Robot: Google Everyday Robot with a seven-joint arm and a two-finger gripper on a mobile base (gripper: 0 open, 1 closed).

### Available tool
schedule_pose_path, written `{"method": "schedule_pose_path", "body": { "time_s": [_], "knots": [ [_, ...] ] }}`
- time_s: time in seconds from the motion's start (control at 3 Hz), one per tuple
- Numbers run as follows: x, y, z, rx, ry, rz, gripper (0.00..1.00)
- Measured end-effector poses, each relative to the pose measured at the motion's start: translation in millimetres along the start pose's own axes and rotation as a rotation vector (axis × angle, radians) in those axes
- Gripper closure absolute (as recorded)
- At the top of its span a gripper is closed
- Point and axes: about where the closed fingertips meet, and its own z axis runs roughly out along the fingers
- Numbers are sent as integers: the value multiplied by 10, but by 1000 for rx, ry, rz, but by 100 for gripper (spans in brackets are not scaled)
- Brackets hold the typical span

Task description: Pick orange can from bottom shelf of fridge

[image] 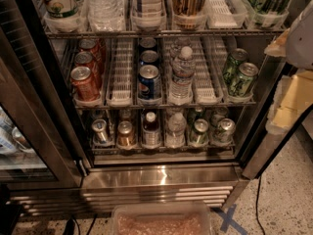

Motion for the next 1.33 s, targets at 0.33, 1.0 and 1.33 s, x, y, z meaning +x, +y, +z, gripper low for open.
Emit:
{"method": "schedule_pose_path", "body": {
  "time_s": [0.33,1.0,1.33],
  "knots": [
    [-5,-5,-7,4,-2,0,0],
    [83,123,618,21,-121,63,0],
    [-24,278,1060,1,-199,44,0]
  ]
}}
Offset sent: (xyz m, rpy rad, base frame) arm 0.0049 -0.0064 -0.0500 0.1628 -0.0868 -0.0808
